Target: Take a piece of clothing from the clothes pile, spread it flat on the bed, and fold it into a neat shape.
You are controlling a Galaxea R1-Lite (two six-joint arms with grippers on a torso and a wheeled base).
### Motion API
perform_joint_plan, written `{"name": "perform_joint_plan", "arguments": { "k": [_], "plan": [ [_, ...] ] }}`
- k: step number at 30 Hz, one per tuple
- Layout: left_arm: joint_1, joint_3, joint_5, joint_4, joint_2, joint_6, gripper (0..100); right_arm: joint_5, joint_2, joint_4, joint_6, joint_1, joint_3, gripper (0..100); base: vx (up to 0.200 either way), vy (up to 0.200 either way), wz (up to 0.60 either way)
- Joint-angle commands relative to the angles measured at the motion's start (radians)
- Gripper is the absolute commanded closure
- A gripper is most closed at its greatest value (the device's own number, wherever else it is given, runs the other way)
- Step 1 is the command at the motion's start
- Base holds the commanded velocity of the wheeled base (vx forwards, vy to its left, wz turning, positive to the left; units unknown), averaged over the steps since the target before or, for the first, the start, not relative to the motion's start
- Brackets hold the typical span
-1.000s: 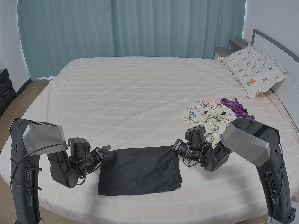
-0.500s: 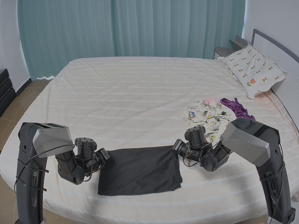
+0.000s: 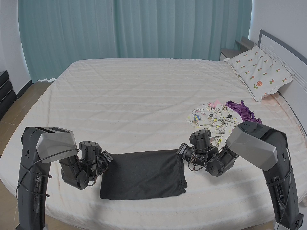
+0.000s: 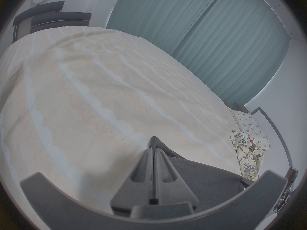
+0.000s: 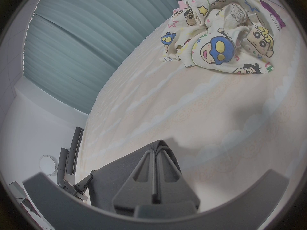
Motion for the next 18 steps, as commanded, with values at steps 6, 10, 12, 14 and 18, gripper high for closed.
{"name": "perform_joint_plan", "arguments": {
  "k": [6, 10, 12, 14, 18],
  "plan": [
    [0.0, 0.0, 0.033, 0.004, 0.004, -0.001, 100, -0.002, 0.0, 0.0, 0.0, 0.0, -0.001, 0, 0.0, 0.0, 0.0],
    [-0.003, 0.003, 0.033, 0.007, 0.003, -0.001, 100, -0.002, -0.002, 0.0, 0.0, 0.0, 0.0, 0, 0.0, 0.0, 0.0],
    [-0.003, 0.005, 0.033, 0.006, 0.003, -0.001, 0, -0.002, -0.003, -0.006, 0.003, -0.001, 0.0, 0, 0.0, 0.0, 0.0],
    [-0.003, 0.005, 0.033, 0.004, 0.001, -0.001, 0, -0.002, -0.008, -0.026, 0.003, -0.003, 0.008, 0, 0.0, 0.0, 0.0],
    [0.002, 0.023, 0.032, 0.003, -0.008, -0.013, 0, 0.003, -0.055, -0.062, 0.002, -0.011, 0.094, 0, 0.0, 0.0, 0.0]
  ]
}}
